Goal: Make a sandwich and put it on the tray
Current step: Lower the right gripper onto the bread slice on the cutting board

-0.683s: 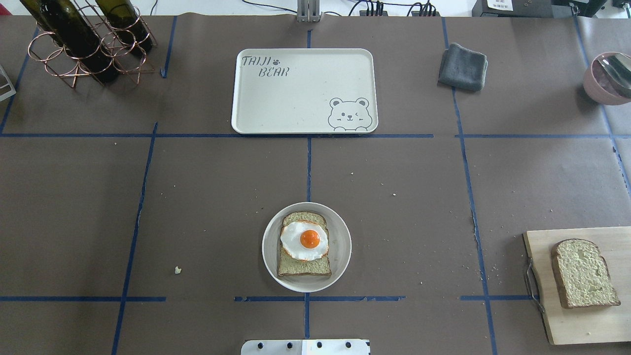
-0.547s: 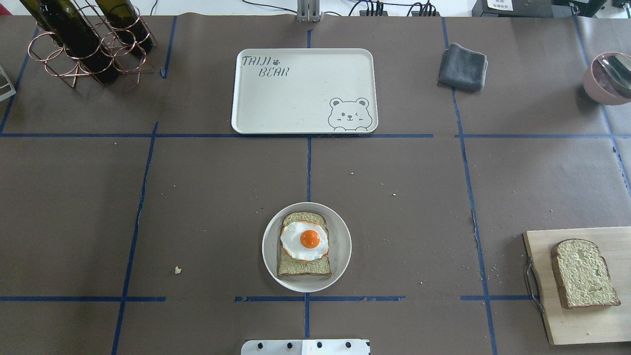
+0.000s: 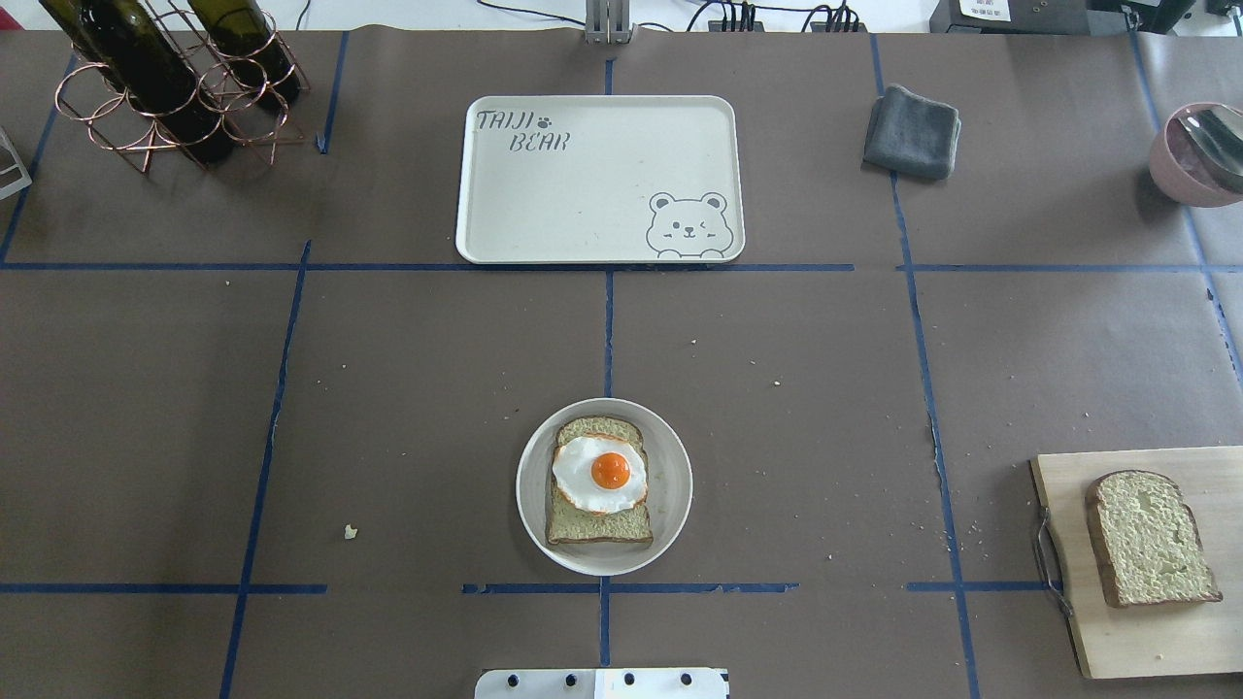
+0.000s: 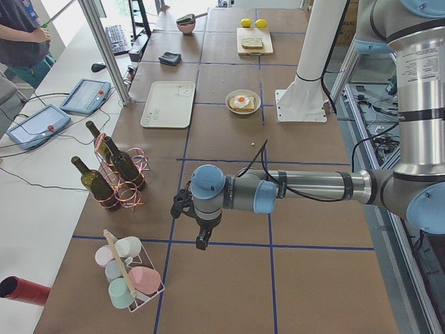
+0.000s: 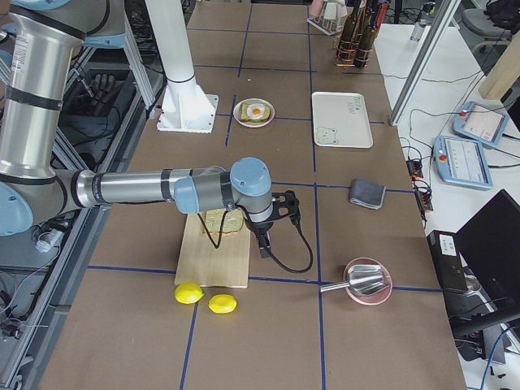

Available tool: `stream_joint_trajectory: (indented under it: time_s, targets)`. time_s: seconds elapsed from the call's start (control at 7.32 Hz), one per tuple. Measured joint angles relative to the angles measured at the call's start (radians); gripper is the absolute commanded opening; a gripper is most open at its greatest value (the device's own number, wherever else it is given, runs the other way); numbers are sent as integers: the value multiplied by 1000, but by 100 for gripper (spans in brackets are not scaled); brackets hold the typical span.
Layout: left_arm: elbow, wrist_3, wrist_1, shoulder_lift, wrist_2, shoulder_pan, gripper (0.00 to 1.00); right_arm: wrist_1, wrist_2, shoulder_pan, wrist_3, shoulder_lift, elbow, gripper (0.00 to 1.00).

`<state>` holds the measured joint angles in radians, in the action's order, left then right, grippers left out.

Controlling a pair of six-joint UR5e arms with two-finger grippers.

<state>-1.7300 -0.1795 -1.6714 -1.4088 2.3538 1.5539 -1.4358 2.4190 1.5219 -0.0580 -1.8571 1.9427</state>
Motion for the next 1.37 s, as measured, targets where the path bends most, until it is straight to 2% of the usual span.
stream_joint_trajectory:
  time_s: [0.27, 0.41, 0.55, 0.96, 1.23, 1.37]
  targets:
    - [1, 0, -1, 0, 2, 0, 100, 75, 73, -48, 57, -33, 2, 98]
    - [1, 0, 0, 1, 2, 0, 100, 162, 67, -89, 158, -70, 3, 96]
    - [1, 0, 0, 1, 2, 0, 100, 300, 42, -140, 298, -123, 1, 93]
    - [1, 0, 1, 1, 2, 0, 100, 684, -72, -344, 690, -234, -40, 87]
    - [1, 0, 1, 1, 2, 0, 100, 978, -191, -515, 915, -235, -160, 72]
    - [1, 0, 1, 1, 2, 0, 100, 1062, -264, -600, 1001, -233, -193, 71]
